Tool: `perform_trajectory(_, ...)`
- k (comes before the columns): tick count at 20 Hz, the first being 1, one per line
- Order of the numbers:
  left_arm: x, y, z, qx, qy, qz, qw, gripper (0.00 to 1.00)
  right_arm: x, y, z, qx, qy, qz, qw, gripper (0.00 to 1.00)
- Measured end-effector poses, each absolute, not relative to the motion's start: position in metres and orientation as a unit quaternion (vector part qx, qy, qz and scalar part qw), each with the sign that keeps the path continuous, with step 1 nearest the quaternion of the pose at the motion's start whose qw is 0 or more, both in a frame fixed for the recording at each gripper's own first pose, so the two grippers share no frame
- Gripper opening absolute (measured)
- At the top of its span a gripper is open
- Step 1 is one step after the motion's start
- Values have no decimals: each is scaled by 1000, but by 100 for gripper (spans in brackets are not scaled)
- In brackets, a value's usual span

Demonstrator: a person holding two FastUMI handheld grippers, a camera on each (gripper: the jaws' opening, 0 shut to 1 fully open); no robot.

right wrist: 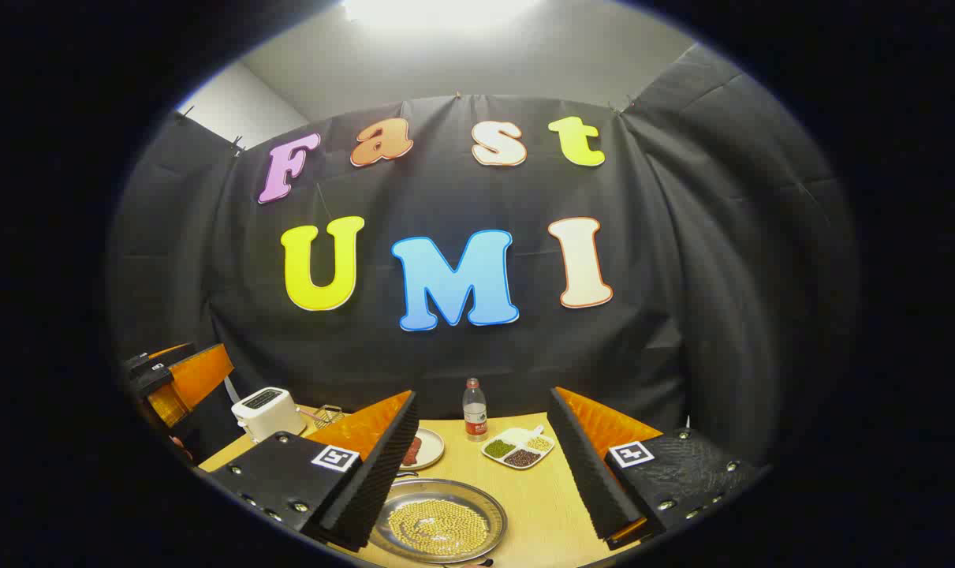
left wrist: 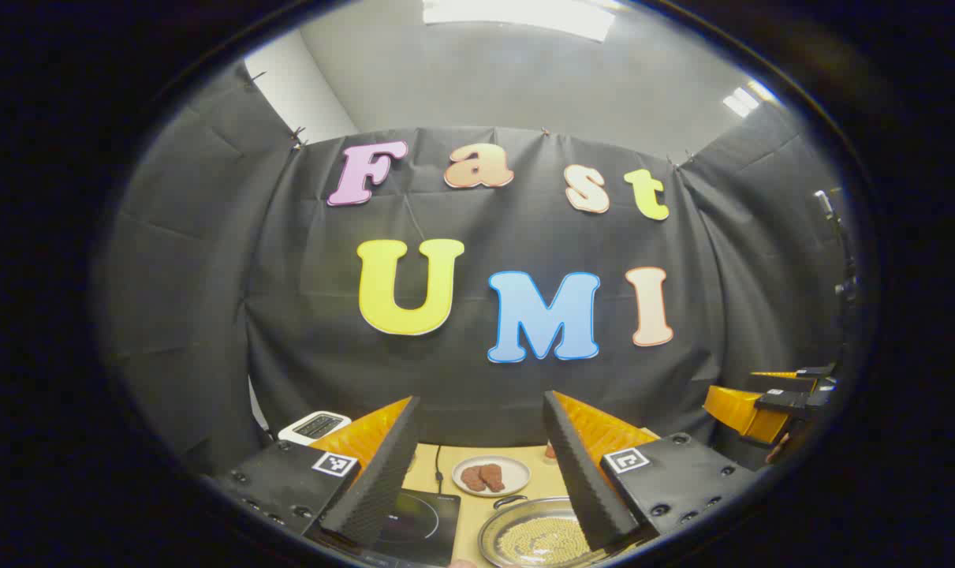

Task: First push the handle of the pot to place it horizontally, then grasp the pot with both hands and set it on the induction cooktop.

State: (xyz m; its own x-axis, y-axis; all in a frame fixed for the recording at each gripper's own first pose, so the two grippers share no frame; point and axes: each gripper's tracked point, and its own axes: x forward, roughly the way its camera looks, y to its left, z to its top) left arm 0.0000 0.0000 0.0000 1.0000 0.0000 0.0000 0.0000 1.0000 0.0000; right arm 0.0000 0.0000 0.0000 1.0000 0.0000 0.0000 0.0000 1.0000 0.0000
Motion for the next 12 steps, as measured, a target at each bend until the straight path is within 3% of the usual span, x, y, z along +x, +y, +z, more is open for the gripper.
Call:
perform_trajectory(4, 9, 8, 4, 0, 0, -18, 1000, 95, 5, 13, 4, 2, -4, -8, 1000, 99)
perform_trajectory(12, 21, 31, 1, -6, 2, -43, 999, 100, 6, 40, 7, -10, -13, -15, 1000, 99)
